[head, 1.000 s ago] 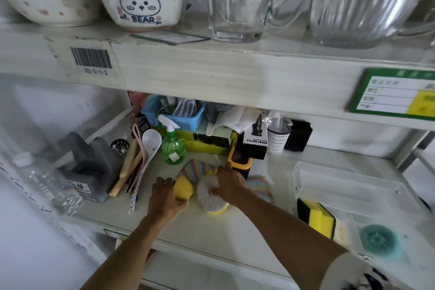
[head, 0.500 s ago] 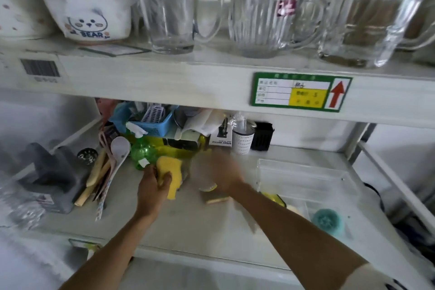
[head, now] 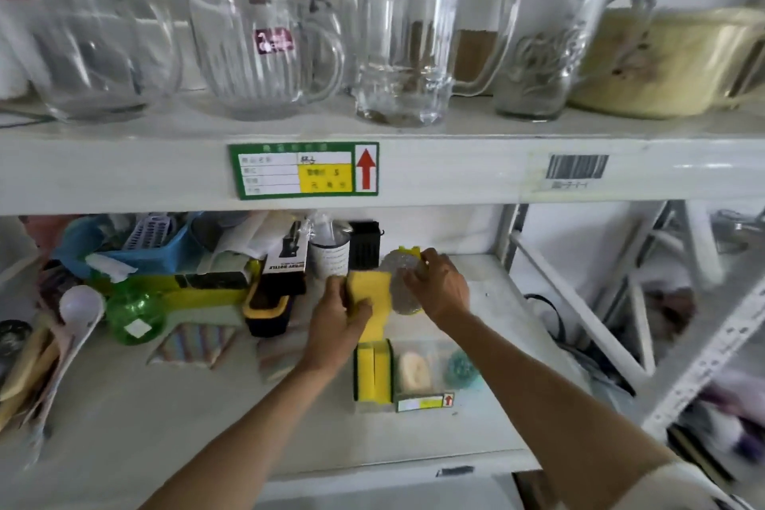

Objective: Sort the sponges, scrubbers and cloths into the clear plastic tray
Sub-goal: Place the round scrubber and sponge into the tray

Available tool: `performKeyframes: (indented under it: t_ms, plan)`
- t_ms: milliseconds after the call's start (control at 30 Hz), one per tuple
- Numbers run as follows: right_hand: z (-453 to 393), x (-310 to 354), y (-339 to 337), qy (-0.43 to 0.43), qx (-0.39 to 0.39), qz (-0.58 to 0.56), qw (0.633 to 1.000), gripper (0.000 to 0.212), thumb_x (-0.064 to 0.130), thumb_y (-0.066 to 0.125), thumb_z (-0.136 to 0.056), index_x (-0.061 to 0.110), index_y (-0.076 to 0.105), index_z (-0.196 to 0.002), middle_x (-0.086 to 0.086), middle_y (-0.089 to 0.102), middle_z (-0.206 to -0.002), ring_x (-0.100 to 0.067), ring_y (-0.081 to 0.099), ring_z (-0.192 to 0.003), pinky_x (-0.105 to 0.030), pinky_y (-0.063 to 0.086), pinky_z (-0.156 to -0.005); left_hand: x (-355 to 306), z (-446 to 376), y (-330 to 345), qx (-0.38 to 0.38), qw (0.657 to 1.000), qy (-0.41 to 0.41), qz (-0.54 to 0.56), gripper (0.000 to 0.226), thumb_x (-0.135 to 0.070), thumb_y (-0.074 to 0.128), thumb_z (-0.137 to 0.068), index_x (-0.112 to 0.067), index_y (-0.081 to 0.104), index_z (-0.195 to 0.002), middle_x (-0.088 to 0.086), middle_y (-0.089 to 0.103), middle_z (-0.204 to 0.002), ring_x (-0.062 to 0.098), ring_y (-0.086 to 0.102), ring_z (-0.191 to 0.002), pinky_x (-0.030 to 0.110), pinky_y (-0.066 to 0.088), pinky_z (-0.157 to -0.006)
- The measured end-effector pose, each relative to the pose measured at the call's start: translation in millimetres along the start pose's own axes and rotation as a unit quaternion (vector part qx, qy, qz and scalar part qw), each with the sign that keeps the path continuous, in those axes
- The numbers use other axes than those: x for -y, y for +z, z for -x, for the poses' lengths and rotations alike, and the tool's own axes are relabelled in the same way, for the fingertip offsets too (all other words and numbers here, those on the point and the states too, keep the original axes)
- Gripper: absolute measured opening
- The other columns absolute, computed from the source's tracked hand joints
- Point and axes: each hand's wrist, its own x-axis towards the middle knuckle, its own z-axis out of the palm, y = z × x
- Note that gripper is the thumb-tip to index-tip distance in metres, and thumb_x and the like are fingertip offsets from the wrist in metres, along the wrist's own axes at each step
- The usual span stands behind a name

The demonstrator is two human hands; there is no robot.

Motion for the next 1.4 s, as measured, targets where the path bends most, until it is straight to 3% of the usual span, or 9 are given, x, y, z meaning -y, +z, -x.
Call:
performKeyframes:
  t_ms: [67,167,400,533,633,733,933,1167,1400]
  plan:
    - [-5,-22,-15,0.019,0.008,0.008,1.0,0.032,0.039,0.057,-0.089,0.015,0.055,-0.11,-0.014,0.058,-0.11,-0.037,0.061,-0.099,-0.036,0.045,-0.072,-10,2,27,0.027,1.0,0.005,-0.014,0.041,-0.047,0.056,-0.069,-0.013,0.045,-0.089,0.001,0.055,-0.069,0.025,0.058,-0.065,0.034,0.047,-0.064]
    - [-14,-49,-36,0.042,0.012,0.011,0.999,0.031,0.036,0.056,-0.088,0.017,0.055,-0.113,-0.017,0.057,-0.111,-0.037,0.06,-0.103,-0.039,0.047,-0.079,-23,7,65,0.072,0.996,0.004,-0.046,0.041,-0.048,0.053,-0.065,-0.016,0.049,-0.09,0.005,0.063,-0.079,0.028,0.061,-0.076,0.042,0.05,-0.069]
    - [-39,-84,-63,0.044,0.052,0.031,0.997,0.037,0.037,0.051,-0.093,0.02,0.051,-0.127,-0.015,0.056,-0.121,-0.035,0.057,-0.11,-0.036,0.044,-0.082,-49,26,139,0.136,0.989,-0.011,-0.063,0.056,-0.059,0.044,-0.06,-0.016,0.056,-0.095,0.0,0.065,-0.088,0.021,0.056,-0.084,0.034,0.041,-0.07]
    - [-47,-100,-65,0.023,0.09,0.03,0.995,0.035,0.032,0.052,-0.095,0.017,0.053,-0.127,-0.015,0.055,-0.122,-0.033,0.055,-0.113,-0.036,0.043,-0.087,-57,29,169,0.156,0.986,-0.048,-0.023,0.042,-0.045,0.058,-0.069,-0.013,0.054,-0.094,0.005,0.067,-0.09,0.025,0.062,-0.083,0.039,0.048,-0.073]
    - [-53,-109,-65,0.023,0.113,0.031,0.993,0.034,0.03,0.051,-0.095,0.016,0.053,-0.126,-0.015,0.055,-0.124,-0.033,0.055,-0.114,-0.037,0.044,-0.087,-61,28,185,0.135,0.988,-0.065,-0.033,0.029,-0.031,0.067,-0.077,-0.011,0.055,-0.095,0.008,0.067,-0.093,0.026,0.063,-0.085,0.035,0.045,-0.073]
    - [-59,-115,-63,0.024,0.133,0.035,0.99,0.036,0.031,0.052,-0.093,0.018,0.053,-0.127,-0.014,0.059,-0.123,-0.032,0.056,-0.112,-0.037,0.046,-0.084,-67,25,195,0.085,0.991,-0.096,-0.034,0.034,-0.031,0.069,-0.077,-0.009,0.053,-0.099,0.011,0.068,-0.095,0.031,0.064,-0.091,0.037,0.047,-0.074]
    - [-62,-123,-61,0.023,0.139,0.022,0.99,0.034,0.027,0.057,-0.091,0.015,0.056,-0.123,-0.013,0.065,-0.117,-0.032,0.059,-0.106,-0.034,0.046,-0.08,-74,25,208,0.091,0.986,-0.118,-0.078,0.044,-0.03,0.068,-0.077,-0.006,0.046,-0.106,0.015,0.066,-0.105,0.035,0.063,-0.1,0.037,0.047,-0.077]
    - [-66,-127,-60,0.02,0.144,0.015,0.989,0.033,0.03,0.058,-0.091,0.015,0.058,-0.12,-0.012,0.067,-0.113,-0.031,0.059,-0.102,-0.034,0.046,-0.079,-80,39,222,0.095,0.974,-0.138,-0.151,0.037,-0.031,0.063,-0.076,-0.011,0.045,-0.101,0.013,0.069,-0.104,0.034,0.066,-0.097,0.04,0.05,-0.078]
    - [-64,-134,-51,0.026,0.194,0.035,0.98,0.028,0.035,0.056,-0.091,0.019,0.058,-0.113,-0.004,0.059,-0.087,-0.023,0.051,-0.076,-0.029,0.038,-0.065,-65,47,227,0.113,0.955,-0.114,-0.249,0.042,-0.047,0.059,-0.08,-0.018,0.048,-0.107,0.003,0.066,-0.106,0.026,0.068,-0.097,0.038,0.051,-0.077]
